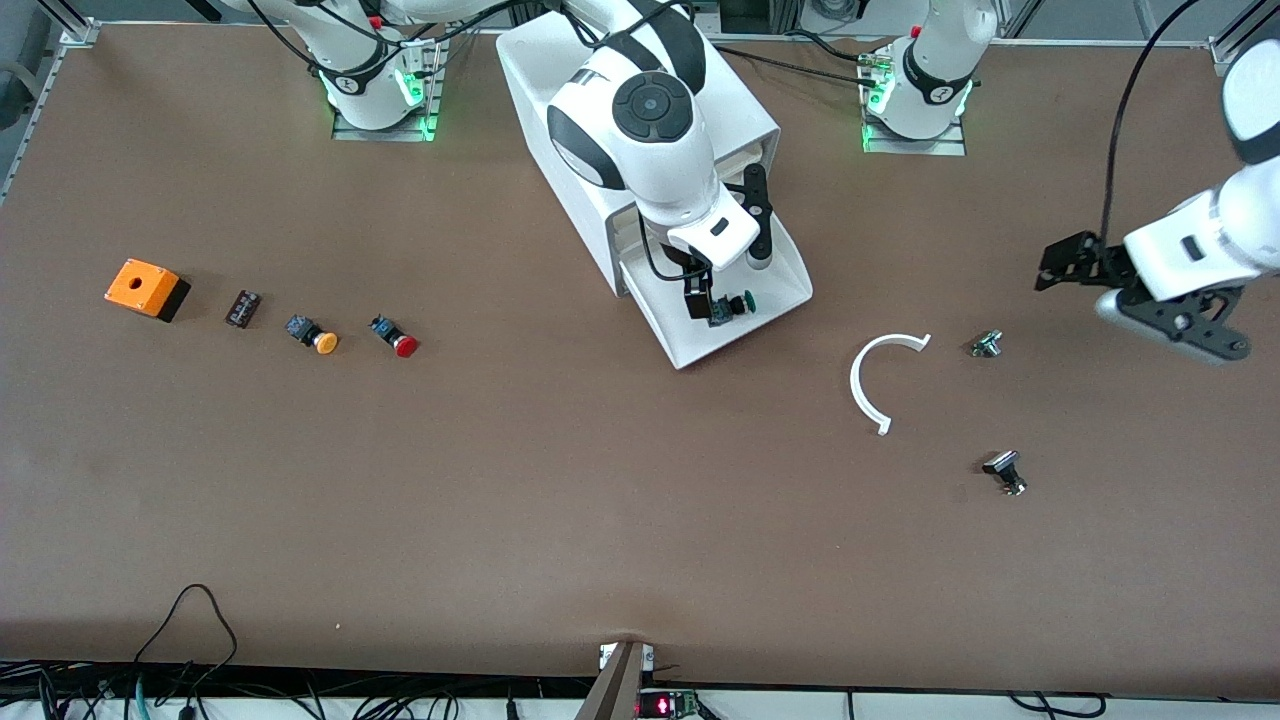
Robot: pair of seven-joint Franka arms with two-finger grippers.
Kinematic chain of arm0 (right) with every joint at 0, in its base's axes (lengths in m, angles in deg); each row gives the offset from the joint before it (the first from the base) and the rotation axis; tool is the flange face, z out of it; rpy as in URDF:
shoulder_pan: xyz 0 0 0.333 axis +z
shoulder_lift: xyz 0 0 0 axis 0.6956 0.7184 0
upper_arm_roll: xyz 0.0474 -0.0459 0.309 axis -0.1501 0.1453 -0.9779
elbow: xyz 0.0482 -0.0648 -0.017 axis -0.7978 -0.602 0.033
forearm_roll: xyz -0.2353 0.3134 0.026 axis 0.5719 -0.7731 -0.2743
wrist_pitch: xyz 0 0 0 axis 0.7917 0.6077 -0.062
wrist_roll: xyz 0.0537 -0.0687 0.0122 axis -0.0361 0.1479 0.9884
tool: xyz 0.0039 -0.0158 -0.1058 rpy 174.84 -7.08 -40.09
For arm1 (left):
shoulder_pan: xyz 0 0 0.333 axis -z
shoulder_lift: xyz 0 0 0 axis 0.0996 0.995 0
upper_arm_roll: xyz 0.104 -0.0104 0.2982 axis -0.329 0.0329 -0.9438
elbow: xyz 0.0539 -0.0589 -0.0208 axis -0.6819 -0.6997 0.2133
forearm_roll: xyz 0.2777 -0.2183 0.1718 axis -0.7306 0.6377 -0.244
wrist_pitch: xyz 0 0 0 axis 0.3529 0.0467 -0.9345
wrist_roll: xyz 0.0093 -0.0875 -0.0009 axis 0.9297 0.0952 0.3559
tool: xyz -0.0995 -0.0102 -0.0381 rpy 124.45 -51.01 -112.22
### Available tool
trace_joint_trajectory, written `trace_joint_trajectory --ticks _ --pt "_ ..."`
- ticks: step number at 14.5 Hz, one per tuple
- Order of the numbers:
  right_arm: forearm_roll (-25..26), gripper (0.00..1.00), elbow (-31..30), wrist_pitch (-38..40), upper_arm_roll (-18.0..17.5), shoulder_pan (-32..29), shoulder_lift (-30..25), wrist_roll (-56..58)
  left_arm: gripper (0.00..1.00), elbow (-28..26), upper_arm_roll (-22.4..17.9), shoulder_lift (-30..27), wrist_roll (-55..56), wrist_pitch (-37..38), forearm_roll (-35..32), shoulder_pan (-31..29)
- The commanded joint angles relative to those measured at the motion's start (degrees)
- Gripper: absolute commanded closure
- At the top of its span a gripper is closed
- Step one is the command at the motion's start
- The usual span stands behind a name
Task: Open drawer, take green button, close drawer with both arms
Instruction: 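Lower the right gripper over the green button while the left gripper withdraws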
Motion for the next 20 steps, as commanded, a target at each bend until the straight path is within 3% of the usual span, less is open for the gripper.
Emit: trace_joint_trajectory --ticks 1,6,10,20 --pt "1.2 0.0 2.9 1.7 0.6 0.7 3.4 3.7 0.0 0.4 0.5 -3.9 0.8 1.9 -6.7 0.4" --pt "1.3 0.0 3.0 -1.9 0.9 1.7 6.4 3.8 0.0 0.4 0.5 -5.5 9.9 5.6 -6.1 0.6" --pt "2.0 0.0 3.0 -4.9 3.4 4.2 8.3 4.1 0.0 0.4 0.1 -5.5 17.3 6.3 -3.1 0.6" --pt "2.3 0.0 3.0 -10.8 5.7 7.7 12.6 5.0 0.0 1.0 0.2 -5.1 17.1 3.1 -1.7 -0.4"
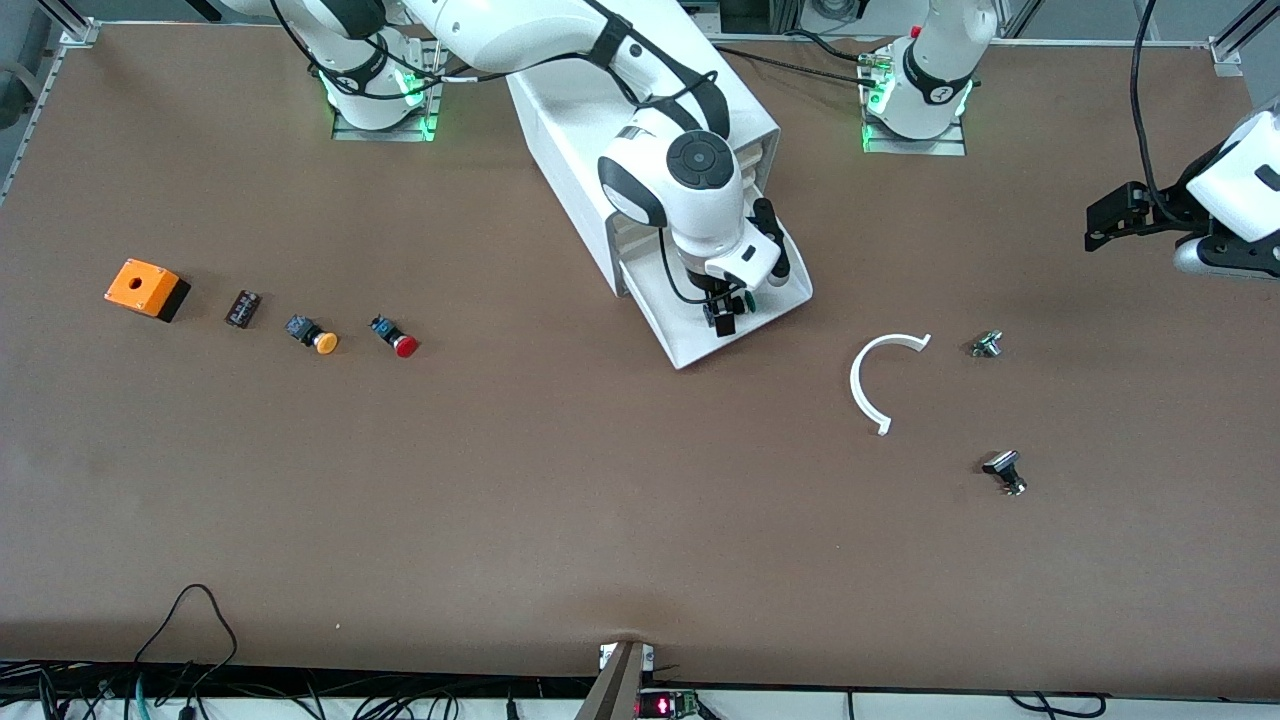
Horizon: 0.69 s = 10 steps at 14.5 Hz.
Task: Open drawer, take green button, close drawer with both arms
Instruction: 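Lower the right gripper over the green button while the left gripper withdraws, then grasp the green button with the right gripper and lift it out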
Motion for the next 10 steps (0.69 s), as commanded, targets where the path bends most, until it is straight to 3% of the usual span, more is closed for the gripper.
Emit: trace_joint_trajectory --ticks 1,10 --pt "1.3 0.0 2.5 -0.6 1.0 1.0 2.5 0.4 0.0 0.4 -0.1 0.0 -0.3 -0.8 0.8 -0.4" --pt "3.0 0.0 2.5 -0.6 1.0 1.2 4.3 0.1 0.0 4.9 -0.1 3.0 1.3 -2.3 0.3 -2.4"
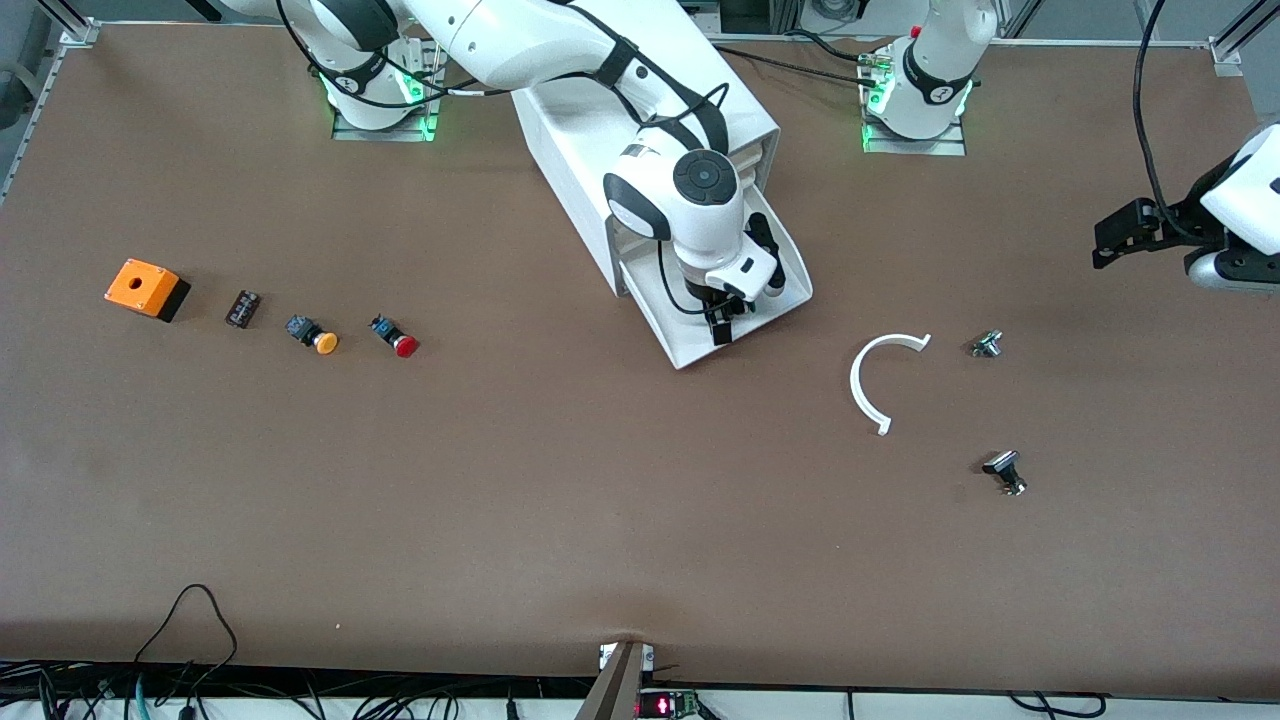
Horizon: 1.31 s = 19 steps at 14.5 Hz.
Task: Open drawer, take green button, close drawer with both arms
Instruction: 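Grasp the green button with the right gripper and lift it out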
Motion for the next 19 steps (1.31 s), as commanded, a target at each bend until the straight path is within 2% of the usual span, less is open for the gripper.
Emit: trace_joint_trajectory --ticks 1,7,8,10,11,12,15,19 --pt "1.1 0.01 2.4 0.1 0.6 1.2 1.7 0.1 0.0 3.3 0.3 1.2 0.4 0.4 0.3 -1.9" --pt "1.1 0.07 2.5 0.1 0.7 1.4 1.4 -0.1 0.0 2.9 0.9 1.4 0.5 0.8 0.3 -1.9" --pt "1.1 0.12 2.5 0.0 0.7 1.6 1.5 -0.1 0.0 3.0 0.9 1.4 0.5 0.8 0.2 -1.8" --pt "1.2 0.31 2.4 -0.3 0.7 2.1 1.5 -0.1 0.0 3.1 1.0 1.4 0.5 0.8 0.3 -1.4" --pt "1.9 0.33 2.4 -0.7 0.7 2.2 1.5 -0.1 0.0 3.1 0.9 1.4 0.5 0.8 0.4 -1.4" --pt "2.1 0.4 2.4 -2.6 0.6 2.2 1.5 -0.1 0.0 3.1 0.9 1.4 0.5 0.8 0.5 -1.4" --pt "4.1 0.67 2.3 -4.8 1.1 2.7 1.7 -0.1 0.0 3.1 1.0 1.4 0.5 0.8 0.5 -1.3" --pt "5.6 0.82 2.4 -3.7 1.3 2.8 1.3 -0.2 0.0 3.1 1.1 1.4 0.5 0.9 0.5 -1.3"
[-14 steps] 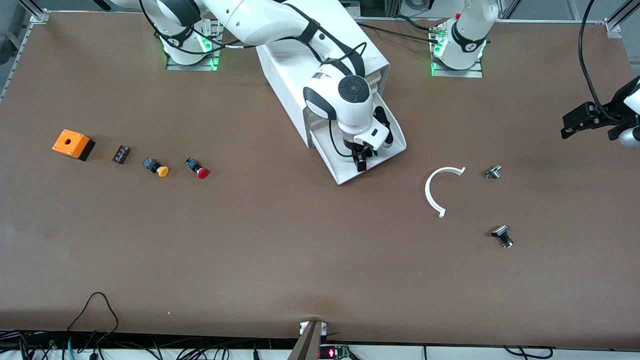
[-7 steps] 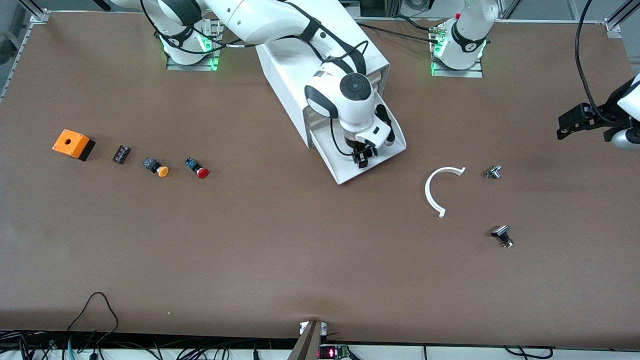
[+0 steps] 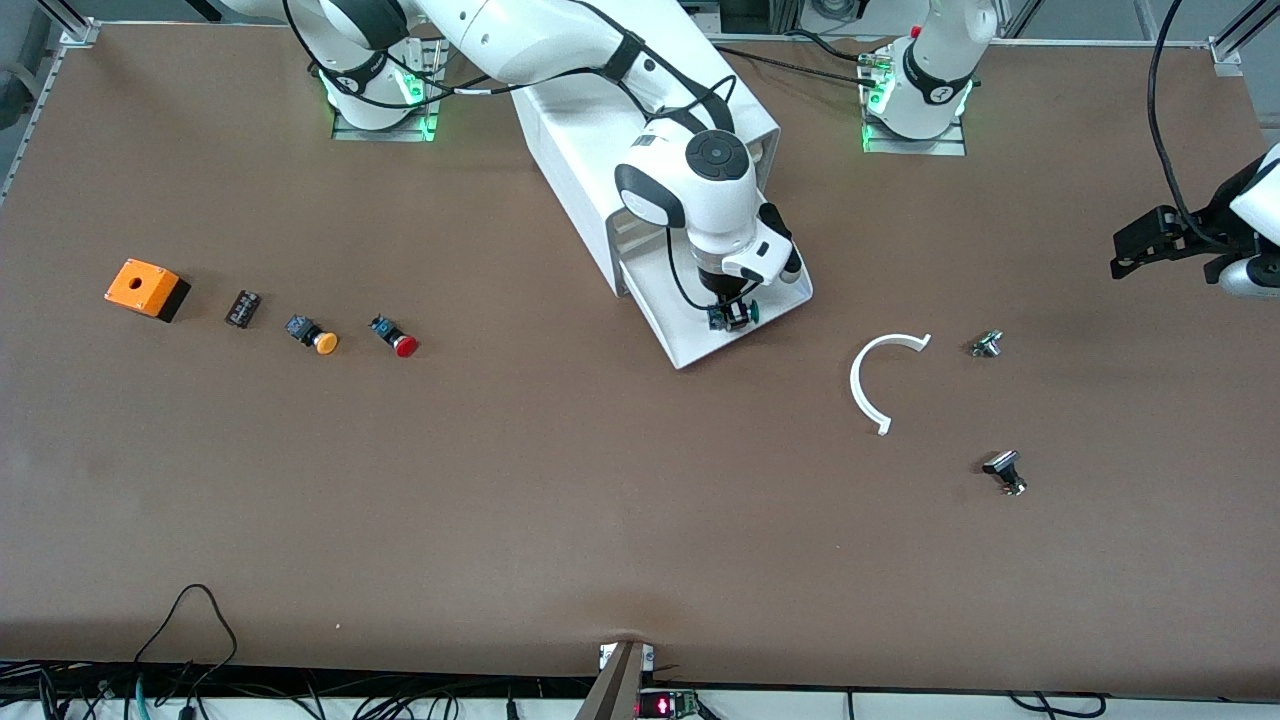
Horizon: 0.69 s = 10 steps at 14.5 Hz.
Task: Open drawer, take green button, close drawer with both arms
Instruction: 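Grasp the green button with the right gripper and lift it out, then carry the green button with the right gripper beside the red button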
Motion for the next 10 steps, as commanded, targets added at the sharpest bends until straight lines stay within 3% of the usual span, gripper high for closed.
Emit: trace_joint_trajectory --ticks 1,5,10 --pt "1.4 0.86 1.6 1.3 1.6 1.1 0.9 -0.2 0.0 1.6 0.2 0.7 0.5 0.9 0.5 0.1" --pt "1.5 0.91 2.5 10.6 3.3 1.7 -4.4 -4.6 0.0 1.6 0.1 0.7 0.5 1.0 0.5 0.1" --pt "1.6 0.91 2.8 13.7 10.0 -1.5 -14.3 -5.2 0.0 1.6 0.2 0.7 0.5 1.0 0.5 0.1"
